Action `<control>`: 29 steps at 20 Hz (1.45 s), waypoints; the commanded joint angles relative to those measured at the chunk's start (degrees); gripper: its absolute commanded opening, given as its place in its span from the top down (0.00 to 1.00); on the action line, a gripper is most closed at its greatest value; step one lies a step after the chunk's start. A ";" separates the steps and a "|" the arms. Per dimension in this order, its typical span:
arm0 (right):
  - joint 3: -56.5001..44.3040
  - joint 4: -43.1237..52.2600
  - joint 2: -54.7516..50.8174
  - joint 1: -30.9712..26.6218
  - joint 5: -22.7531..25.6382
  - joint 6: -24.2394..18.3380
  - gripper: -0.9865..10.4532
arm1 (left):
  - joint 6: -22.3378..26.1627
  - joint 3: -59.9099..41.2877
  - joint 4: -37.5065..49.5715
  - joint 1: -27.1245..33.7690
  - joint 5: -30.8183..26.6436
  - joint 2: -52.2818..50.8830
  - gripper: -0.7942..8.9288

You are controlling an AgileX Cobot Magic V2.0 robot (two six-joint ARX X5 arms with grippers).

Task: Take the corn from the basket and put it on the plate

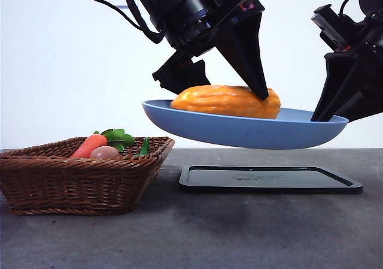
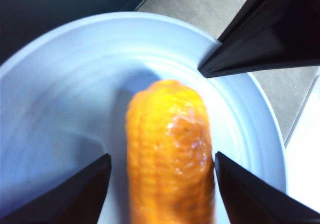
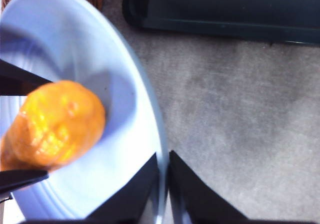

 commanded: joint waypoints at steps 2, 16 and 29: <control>0.94 0.55 0.50 0.24 -0.31 0.20 0.91 | 0.31 2.62 -0.94 -0.66 -0.07 -0.37 0.57; 2.47 4.26 1.97 -3.41 1.40 0.74 0.91 | 1.42 16.63 -14.23 3.08 -0.11 -12.63 0.57; 27.39 3.28 28.48 -10.14 2.21 0.66 0.91 | 1.14 16.63 -16.87 3.74 -0.11 -24.37 0.57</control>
